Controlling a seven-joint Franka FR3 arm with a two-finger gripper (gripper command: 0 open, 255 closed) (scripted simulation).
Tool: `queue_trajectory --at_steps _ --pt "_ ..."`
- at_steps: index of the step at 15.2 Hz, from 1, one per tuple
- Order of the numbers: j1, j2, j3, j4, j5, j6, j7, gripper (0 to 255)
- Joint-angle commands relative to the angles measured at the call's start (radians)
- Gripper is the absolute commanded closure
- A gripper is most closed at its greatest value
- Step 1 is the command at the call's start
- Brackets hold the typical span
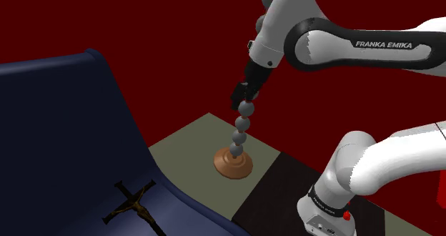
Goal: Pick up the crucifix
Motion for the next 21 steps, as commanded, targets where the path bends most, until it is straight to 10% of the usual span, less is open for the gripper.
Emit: queue_trajectory --at_steps 1,13,21 --pt "0.008 0.032 0.039 -0.012 0.011 0.050 0.033 0" --pt "-0.001 0.351 0.299 0.007 -0.028 0.366 0.270 0" --pt "-0.052 0.676 0.470 0.126 -0.306 0.517 0.569 0"
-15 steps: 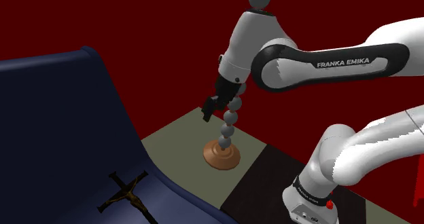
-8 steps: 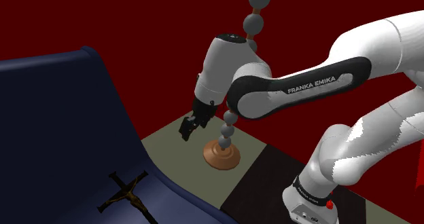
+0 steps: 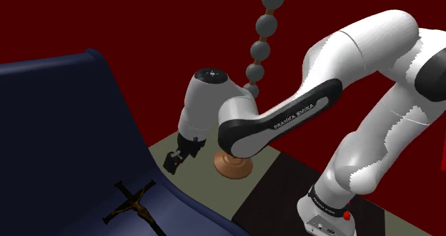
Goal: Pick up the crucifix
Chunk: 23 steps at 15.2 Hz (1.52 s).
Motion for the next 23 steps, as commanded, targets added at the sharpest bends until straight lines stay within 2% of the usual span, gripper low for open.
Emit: queue_trajectory --at_steps 1,4,6,11,13,22,23 --pt "0.001 0.099 0.032 0.047 -0.113 0.021 0.108 0" --pt "0.046 0.244 0.025 0.124 -0.280 0.030 0.251 0" --pt "0.098 0.335 -0.002 0.182 -0.373 0.028 0.329 0" --pt "0.240 0.539 -0.083 0.346 -0.532 0.009 0.459 0" --pt "0.287 0.606 -0.109 0.410 -0.569 0.001 0.488 0" --pt "0.324 0.675 -0.160 0.415 -0.635 0.058 0.539 0" --pt "0.323 0.675 -0.160 0.414 -0.634 0.059 0.538 255"
